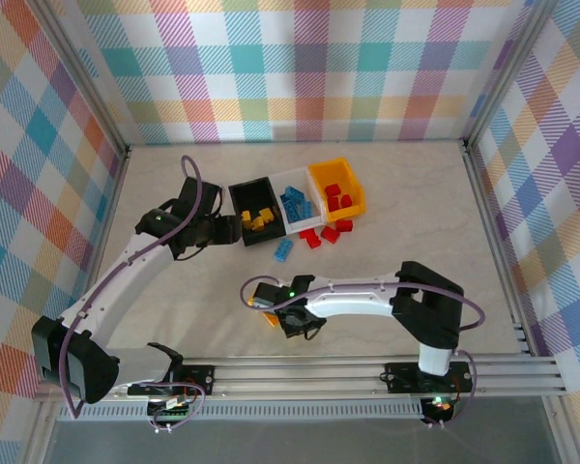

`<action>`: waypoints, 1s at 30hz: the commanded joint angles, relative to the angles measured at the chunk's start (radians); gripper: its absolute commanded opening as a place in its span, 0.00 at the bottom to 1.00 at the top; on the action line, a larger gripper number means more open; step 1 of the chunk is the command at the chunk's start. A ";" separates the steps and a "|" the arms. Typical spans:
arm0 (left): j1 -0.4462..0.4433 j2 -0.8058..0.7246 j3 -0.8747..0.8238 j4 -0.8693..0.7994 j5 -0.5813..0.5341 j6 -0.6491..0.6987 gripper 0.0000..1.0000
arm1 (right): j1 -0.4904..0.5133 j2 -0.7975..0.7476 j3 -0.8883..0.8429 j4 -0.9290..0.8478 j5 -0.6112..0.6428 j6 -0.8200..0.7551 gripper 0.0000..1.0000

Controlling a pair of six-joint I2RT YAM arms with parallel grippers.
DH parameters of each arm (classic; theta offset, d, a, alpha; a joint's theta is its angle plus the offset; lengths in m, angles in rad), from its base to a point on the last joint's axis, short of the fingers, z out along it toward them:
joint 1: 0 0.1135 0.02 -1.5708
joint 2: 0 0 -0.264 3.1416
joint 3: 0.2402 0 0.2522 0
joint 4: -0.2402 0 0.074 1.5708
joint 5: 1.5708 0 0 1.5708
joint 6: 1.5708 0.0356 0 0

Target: Sort the legos into containers by color

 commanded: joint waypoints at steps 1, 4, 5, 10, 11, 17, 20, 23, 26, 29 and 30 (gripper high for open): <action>0.010 -0.032 -0.031 -0.017 0.021 -0.023 0.56 | -0.048 -0.077 -0.015 -0.020 0.043 -0.029 0.50; 0.010 -0.044 -0.051 -0.027 0.014 -0.045 0.56 | -0.131 -0.121 0.004 -0.008 0.033 -0.114 0.49; 0.010 -0.052 -0.066 -0.029 0.015 -0.059 0.56 | -0.163 -0.132 0.022 0.005 0.028 -0.152 0.50; 0.010 -0.129 -0.168 -0.026 0.008 -0.127 0.56 | -0.311 -0.100 0.174 0.077 -0.014 -0.333 0.49; 0.010 -0.153 -0.192 -0.025 0.013 -0.145 0.56 | -0.336 -0.075 0.217 0.096 -0.046 -0.363 0.50; 0.007 -0.298 -0.358 0.030 0.089 -0.237 0.56 | -0.407 0.136 0.516 0.157 -0.155 -0.507 0.49; 0.003 -0.389 -0.447 0.089 0.136 -0.271 0.56 | -0.431 0.251 0.646 0.180 -0.195 -0.555 0.49; -0.003 -0.421 -0.499 0.095 0.156 -0.284 0.56 | -0.452 0.369 0.791 0.172 -0.216 -0.583 0.49; -0.005 -0.419 -0.516 0.086 0.169 -0.271 0.57 | -0.463 0.451 0.899 0.172 -0.233 -0.600 0.50; -0.014 -0.416 -0.527 0.097 0.179 -0.271 0.58 | -0.473 0.537 1.014 0.139 -0.227 -0.615 0.58; -0.017 -0.409 -0.528 0.102 0.183 -0.271 0.59 | -0.479 0.568 1.061 0.116 -0.227 -0.616 0.58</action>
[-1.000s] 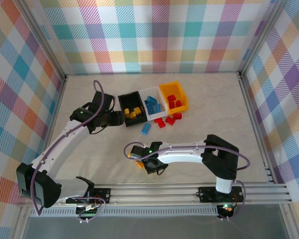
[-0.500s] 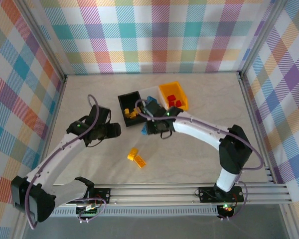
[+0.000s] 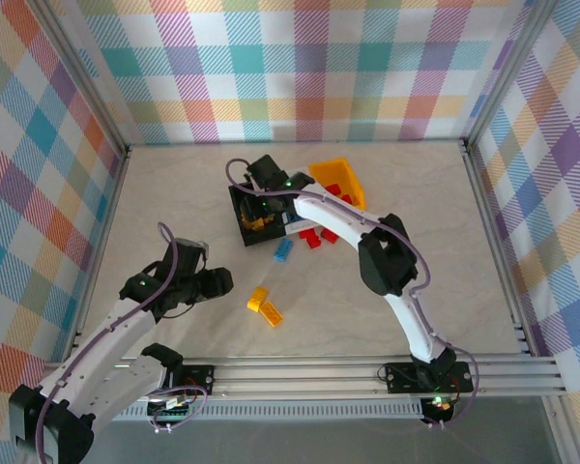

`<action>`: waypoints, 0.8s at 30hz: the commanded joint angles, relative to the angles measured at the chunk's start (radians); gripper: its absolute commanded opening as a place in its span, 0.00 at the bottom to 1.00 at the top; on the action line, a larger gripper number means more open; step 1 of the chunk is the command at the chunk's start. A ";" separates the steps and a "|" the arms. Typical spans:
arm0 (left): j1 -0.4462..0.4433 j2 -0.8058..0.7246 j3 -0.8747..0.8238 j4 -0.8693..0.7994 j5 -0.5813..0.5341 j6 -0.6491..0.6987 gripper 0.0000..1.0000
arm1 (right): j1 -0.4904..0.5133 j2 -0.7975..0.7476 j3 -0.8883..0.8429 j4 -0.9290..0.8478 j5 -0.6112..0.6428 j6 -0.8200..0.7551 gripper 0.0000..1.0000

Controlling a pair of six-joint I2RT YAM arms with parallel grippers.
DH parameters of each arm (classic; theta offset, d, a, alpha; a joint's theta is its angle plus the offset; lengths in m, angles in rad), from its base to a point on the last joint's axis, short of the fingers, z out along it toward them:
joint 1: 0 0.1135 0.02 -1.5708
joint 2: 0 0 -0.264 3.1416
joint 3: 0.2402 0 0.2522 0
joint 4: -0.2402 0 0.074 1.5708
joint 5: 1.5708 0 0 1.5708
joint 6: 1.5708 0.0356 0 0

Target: Sort the legos into containers by color

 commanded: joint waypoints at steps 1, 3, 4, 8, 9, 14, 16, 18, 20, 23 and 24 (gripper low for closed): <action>-0.015 0.014 -0.015 0.043 0.034 -0.018 0.59 | -0.022 0.078 0.151 -0.054 -0.028 -0.039 0.58; -0.029 0.043 -0.023 0.062 0.046 -0.017 0.60 | -0.031 0.101 0.187 -0.061 -0.036 -0.037 0.60; -0.040 0.058 -0.028 0.073 0.051 -0.018 0.60 | -0.039 0.107 0.197 -0.059 -0.043 -0.036 0.62; -0.096 0.097 -0.041 0.108 0.046 -0.020 0.61 | -0.049 0.093 0.224 -0.074 -0.057 -0.036 0.63; -0.110 0.105 -0.040 0.117 0.046 -0.020 0.61 | -0.050 0.079 0.217 -0.078 -0.061 -0.032 0.63; -0.200 0.193 -0.037 0.162 0.014 -0.023 0.61 | -0.048 -0.187 -0.090 0.033 -0.105 0.006 0.63; -0.220 0.242 -0.040 0.193 0.011 -0.027 0.60 | -0.049 -0.324 -0.261 0.095 -0.108 0.026 0.63; -0.234 0.293 -0.040 0.225 0.010 -0.025 0.60 | -0.048 -0.444 -0.404 0.123 -0.121 0.042 0.64; -0.247 0.348 -0.023 0.240 0.001 -0.013 0.60 | -0.048 -0.553 -0.546 0.133 -0.127 0.059 0.64; -0.277 0.451 0.019 0.243 -0.013 0.018 0.60 | -0.046 -0.692 -0.727 0.138 -0.157 0.092 0.65; -0.289 0.479 0.032 0.246 -0.021 0.025 0.60 | -0.042 -0.722 -0.770 0.144 -0.168 0.101 0.65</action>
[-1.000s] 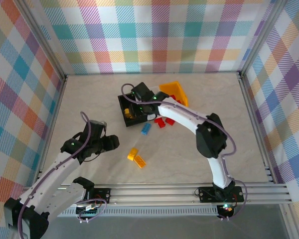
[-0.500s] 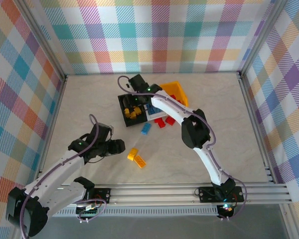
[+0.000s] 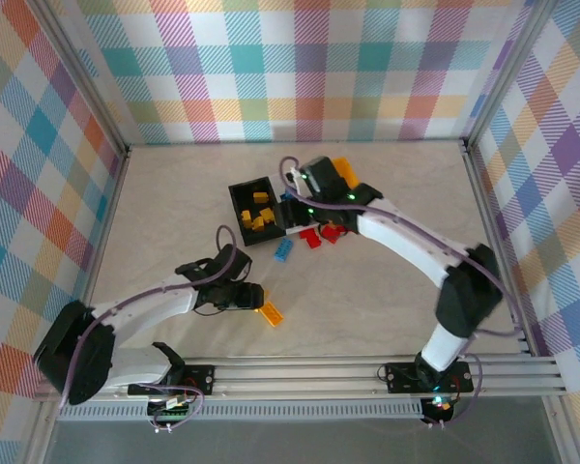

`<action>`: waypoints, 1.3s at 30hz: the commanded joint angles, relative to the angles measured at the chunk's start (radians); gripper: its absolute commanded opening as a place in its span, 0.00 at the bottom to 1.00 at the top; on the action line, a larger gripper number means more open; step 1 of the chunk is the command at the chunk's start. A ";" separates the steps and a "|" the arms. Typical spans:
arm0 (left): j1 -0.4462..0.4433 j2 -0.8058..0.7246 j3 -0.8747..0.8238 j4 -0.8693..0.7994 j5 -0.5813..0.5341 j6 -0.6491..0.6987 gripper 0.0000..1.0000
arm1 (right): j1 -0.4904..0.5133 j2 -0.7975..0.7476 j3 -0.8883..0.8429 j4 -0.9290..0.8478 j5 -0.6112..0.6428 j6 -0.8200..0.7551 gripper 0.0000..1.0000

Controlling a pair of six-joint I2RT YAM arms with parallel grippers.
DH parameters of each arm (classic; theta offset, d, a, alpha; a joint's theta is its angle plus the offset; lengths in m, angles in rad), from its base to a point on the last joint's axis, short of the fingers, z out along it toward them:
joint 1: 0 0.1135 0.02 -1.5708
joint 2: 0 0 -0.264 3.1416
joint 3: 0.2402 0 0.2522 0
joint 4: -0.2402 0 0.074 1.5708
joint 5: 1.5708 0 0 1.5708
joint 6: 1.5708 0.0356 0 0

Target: Sort the legos into containers by color

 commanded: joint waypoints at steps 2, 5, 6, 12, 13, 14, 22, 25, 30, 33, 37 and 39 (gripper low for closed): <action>-0.044 0.111 0.068 0.029 -0.048 0.037 0.60 | 0.030 -0.122 -0.220 0.025 -0.056 0.061 0.67; -0.047 0.155 0.080 0.032 -0.082 0.030 0.60 | 0.068 -0.204 -0.360 0.041 -0.061 0.099 0.68; -0.046 0.166 0.082 0.034 -0.093 0.027 0.60 | 0.083 -0.227 -0.404 0.051 -0.063 0.113 0.68; -0.045 0.226 0.130 -0.013 -0.183 0.019 0.55 | 0.164 -0.290 -0.526 0.083 -0.047 0.179 0.68; -0.045 0.227 0.135 -0.021 -0.196 0.022 0.52 | 0.179 -0.290 -0.533 0.088 -0.045 0.182 0.68; -0.045 0.229 0.140 -0.026 -0.204 0.027 0.50 | 0.196 -0.285 -0.536 0.088 -0.040 0.181 0.68; -0.039 0.242 0.132 -0.014 -0.198 0.052 0.26 | 0.365 -0.164 -0.504 0.027 0.022 0.028 0.73; -0.029 0.199 0.123 -0.034 -0.212 0.047 0.24 | 0.431 -0.071 -0.460 0.008 0.077 -0.023 0.75; 0.023 0.057 0.126 -0.137 -0.264 0.040 0.24 | 0.488 0.050 -0.395 0.020 0.143 -0.046 0.76; 0.070 -0.034 0.137 -0.198 -0.275 0.043 0.25 | 0.499 0.108 -0.350 0.015 0.170 -0.051 0.76; 0.141 -0.123 0.169 -0.264 -0.280 0.071 0.26 | 0.501 0.170 -0.301 -0.003 0.198 -0.054 0.76; 0.176 -0.144 0.191 -0.276 -0.275 0.089 0.27 | 0.501 0.193 -0.290 -0.005 0.200 -0.054 0.74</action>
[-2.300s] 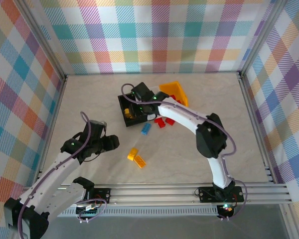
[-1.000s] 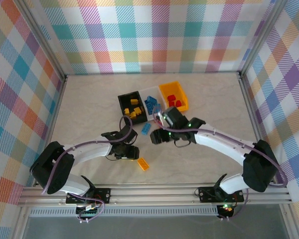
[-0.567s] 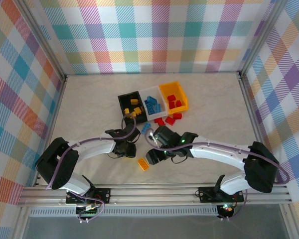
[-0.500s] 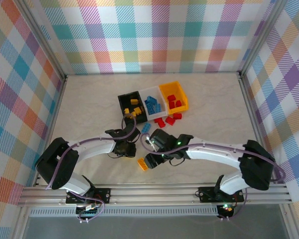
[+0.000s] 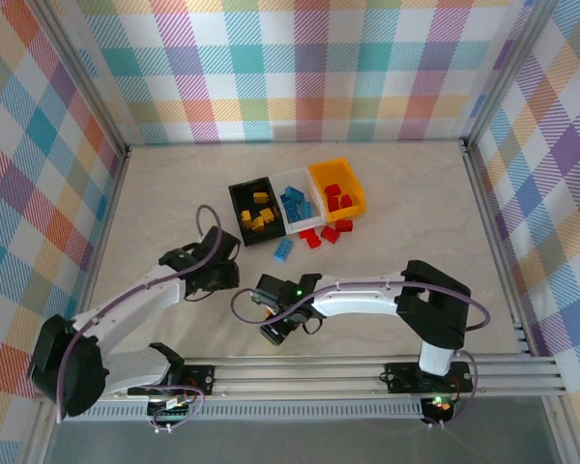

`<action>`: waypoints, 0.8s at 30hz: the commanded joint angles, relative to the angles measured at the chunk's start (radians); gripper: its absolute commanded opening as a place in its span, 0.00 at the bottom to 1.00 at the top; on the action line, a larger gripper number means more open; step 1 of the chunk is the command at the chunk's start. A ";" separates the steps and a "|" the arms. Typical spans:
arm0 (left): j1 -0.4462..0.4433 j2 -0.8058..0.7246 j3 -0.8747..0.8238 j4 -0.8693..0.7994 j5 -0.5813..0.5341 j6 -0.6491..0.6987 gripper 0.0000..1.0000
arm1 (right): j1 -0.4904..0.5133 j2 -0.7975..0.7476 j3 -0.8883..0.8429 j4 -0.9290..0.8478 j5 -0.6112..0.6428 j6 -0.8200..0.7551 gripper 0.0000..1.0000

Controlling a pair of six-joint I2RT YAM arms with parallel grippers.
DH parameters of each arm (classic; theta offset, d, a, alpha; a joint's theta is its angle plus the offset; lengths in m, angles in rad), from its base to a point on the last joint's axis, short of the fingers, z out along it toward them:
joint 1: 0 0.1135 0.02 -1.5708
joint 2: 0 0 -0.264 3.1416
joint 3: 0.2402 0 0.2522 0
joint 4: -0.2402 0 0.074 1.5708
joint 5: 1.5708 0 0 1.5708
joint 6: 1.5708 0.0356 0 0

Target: Sort the legos into containers by color

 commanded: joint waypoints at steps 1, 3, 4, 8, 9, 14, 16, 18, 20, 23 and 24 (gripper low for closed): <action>0.056 -0.032 0.055 -0.081 -0.011 0.048 0.27 | 0.005 0.044 0.038 -0.024 0.033 -0.017 0.73; 0.092 -0.025 0.087 -0.080 0.006 0.067 0.27 | 0.004 0.058 0.043 -0.018 0.034 -0.011 0.68; 0.111 -0.013 0.109 -0.077 0.020 0.076 0.27 | 0.004 0.060 0.042 -0.014 0.033 -0.008 0.63; 0.147 0.066 0.214 -0.063 0.045 0.108 0.28 | 0.005 0.060 0.039 -0.013 0.053 0.006 0.40; 0.150 0.092 0.245 -0.060 0.049 0.115 0.28 | 0.004 0.058 0.037 -0.014 0.062 0.011 0.39; 0.152 0.214 0.377 -0.019 0.090 0.142 0.28 | 0.003 0.007 0.002 -0.014 0.101 0.029 0.37; 0.152 0.276 0.433 -0.009 0.114 0.153 0.28 | -0.003 -0.030 -0.024 -0.014 0.109 0.037 0.37; 0.152 0.345 0.492 0.002 0.136 0.160 0.27 | -0.023 -0.079 -0.057 -0.012 0.110 0.048 0.37; 0.152 0.423 0.555 0.025 0.161 0.164 0.27 | -0.052 -0.139 -0.099 -0.005 0.099 0.061 0.37; 0.150 0.535 0.643 0.056 0.184 0.168 0.27 | -0.104 -0.242 -0.163 0.014 0.071 0.080 0.36; 0.150 0.573 0.670 0.059 0.186 0.172 0.27 | -0.117 -0.271 -0.175 0.017 0.065 0.083 0.36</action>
